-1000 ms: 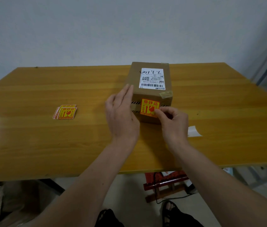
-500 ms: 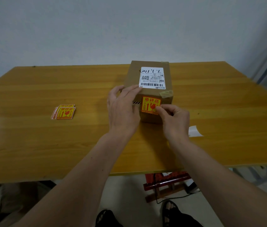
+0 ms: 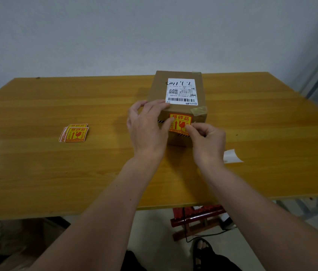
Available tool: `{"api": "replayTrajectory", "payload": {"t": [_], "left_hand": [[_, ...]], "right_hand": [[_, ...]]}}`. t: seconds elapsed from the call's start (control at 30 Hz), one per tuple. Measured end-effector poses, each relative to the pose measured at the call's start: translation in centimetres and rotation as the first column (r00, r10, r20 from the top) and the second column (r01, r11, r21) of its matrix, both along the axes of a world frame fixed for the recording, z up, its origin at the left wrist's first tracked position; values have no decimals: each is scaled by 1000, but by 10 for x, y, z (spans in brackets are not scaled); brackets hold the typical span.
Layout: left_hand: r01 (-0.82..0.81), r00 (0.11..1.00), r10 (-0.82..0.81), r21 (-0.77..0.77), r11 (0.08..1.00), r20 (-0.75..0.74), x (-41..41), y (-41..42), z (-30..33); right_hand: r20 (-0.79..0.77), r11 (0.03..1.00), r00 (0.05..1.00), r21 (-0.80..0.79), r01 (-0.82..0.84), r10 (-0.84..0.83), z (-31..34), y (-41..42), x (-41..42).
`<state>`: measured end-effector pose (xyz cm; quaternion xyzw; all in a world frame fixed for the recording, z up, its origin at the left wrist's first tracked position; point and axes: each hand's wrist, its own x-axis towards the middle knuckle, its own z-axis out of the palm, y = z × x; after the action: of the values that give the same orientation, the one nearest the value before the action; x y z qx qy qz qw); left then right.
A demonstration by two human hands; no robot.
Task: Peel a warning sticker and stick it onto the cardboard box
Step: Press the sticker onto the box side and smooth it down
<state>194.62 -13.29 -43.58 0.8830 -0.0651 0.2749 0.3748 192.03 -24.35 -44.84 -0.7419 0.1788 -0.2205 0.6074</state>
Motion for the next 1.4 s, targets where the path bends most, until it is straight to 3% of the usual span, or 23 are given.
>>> {"api": "replayTrajectory", "payload": {"t": [0.87, 1.07, 1.13, 1.27, 1.4], "left_hand": [[-46, 981, 36, 51, 998, 191, 10, -4, -17], [-42, 986, 32, 60, 997, 166, 7, -4, -14], [-35, 988, 25, 67, 997, 150, 5, -3, -14], [-26, 994, 16, 90, 996, 111, 3, -4, -15], [-34, 994, 24, 89, 995, 110, 5, -4, -14]], "right_hand": [[-78, 997, 996, 68, 46, -41, 10, 5, -4], [-121, 935, 975, 284, 214, -186, -1, 9, -13], [-111, 955, 968, 168, 243, -226, -5, 7, -16], [34, 945, 984, -276, 178, -175, 4, 2, -9], [59, 917, 998, -396, 46, -25, 11, -1, 7]]}}
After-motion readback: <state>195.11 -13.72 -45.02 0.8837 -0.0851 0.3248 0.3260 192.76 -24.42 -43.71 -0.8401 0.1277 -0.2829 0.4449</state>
